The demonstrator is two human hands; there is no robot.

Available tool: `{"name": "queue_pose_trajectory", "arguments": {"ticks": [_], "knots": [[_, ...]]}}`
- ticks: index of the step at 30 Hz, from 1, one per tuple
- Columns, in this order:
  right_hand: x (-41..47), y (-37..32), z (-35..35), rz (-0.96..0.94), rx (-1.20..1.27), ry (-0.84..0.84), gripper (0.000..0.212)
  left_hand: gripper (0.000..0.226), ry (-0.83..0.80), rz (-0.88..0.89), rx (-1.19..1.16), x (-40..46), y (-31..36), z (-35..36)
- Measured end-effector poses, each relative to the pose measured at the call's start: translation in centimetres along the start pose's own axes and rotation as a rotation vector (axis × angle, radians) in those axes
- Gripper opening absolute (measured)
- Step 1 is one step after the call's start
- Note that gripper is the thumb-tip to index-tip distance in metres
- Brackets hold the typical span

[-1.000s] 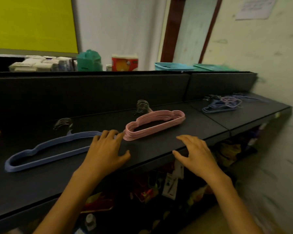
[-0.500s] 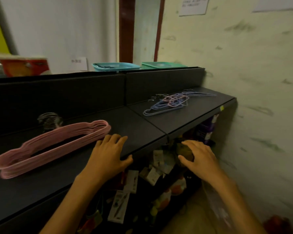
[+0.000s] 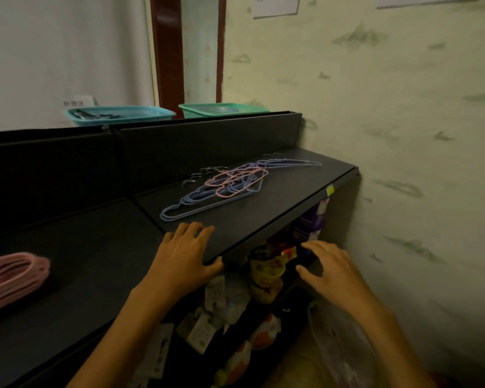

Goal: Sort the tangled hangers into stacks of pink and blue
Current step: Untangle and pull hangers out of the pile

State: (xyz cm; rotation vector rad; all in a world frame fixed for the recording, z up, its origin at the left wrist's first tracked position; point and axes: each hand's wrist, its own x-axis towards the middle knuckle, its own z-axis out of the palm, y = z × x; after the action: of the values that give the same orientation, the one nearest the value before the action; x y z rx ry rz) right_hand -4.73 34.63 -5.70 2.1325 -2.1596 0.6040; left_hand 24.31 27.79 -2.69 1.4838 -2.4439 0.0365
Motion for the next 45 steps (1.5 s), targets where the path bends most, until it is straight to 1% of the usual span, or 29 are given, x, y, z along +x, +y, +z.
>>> {"name": "queue_pose_trajectory", "arguments": {"ticks": [5,11,15,24,29,34,37,40,45], "knots": [[5.7,5.0,1.2,-0.007,-0.005,-0.018,0.056,0.073,0.02,0.005,-0.015,7.6,1.6,2.4],[16.4,9.6,1.8,-0.041,0.012,-0.032,0.055,0.074,0.008,-0.07,0.033,17.5,1.9,3.4],[22.6,11.4,2.9,-0.083,0.043,-0.056,0.057,0.076,0.013,-0.115,0.091,21.9,1.1,4.1],[33.6,12.5,6.2,-0.23,0.146,-0.095,0.056,0.074,-0.017,-0.307,0.166,27.2,-0.1,4.4],[38.9,13.9,7.4,-0.327,0.237,-0.151,0.057,0.075,-0.081,-0.432,0.169,29.6,0.5,5.4],[44.4,16.2,8.2,-0.431,0.245,-0.174,0.058,0.079,-0.15,-0.582,0.17,32.5,2.0,7.2],[46.8,17.7,8.2,-0.463,0.271,-0.221,0.057,0.084,-0.173,-0.699,0.158,33.9,2.8,8.0],[48.7,18.7,8.3,-0.521,0.315,-0.231,0.053,0.089,-0.178,-0.793,0.141,34.8,3.5,8.5],[50.4,19.7,8.7,-0.557,0.331,-0.272,0.056,0.091,-0.14,-0.866,0.131,35.4,4.2,8.4]]}}
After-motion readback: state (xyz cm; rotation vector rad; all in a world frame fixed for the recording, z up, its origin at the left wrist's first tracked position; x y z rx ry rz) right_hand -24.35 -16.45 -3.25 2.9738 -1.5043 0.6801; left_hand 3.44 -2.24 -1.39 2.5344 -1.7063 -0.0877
